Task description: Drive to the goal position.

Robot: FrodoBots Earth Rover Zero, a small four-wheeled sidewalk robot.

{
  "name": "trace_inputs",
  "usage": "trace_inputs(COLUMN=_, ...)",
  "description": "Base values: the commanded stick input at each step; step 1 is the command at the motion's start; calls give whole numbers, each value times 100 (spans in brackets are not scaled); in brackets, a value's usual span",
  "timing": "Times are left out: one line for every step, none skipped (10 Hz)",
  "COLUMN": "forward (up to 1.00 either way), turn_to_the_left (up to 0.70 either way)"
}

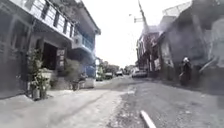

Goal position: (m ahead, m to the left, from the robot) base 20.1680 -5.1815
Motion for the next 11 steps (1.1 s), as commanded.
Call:
trace_inputs(forward=50, turn_to_the_left=0)
trace_inputs(forward=50, turn_to_the_left=-2)
trace_inputs(forward=50, turn_to_the_left=-8)
trace_inputs(forward=50, turn_to_the_left=-13)
trace_inputs(forward=50, turn_to_the_left=-19)
trace_inputs(forward=50, turn_to_the_left=-24)
trace_inputs(forward=50, turn_to_the_left=-30)
trace_inputs(forward=50, turn_to_the_left=-35)
trace_inputs(forward=50, turn_to_the_left=-41)
trace_inputs(forward=50, turn_to_the_left=-46)
trace_inputs(forward=50, turn_to_the_left=-50)
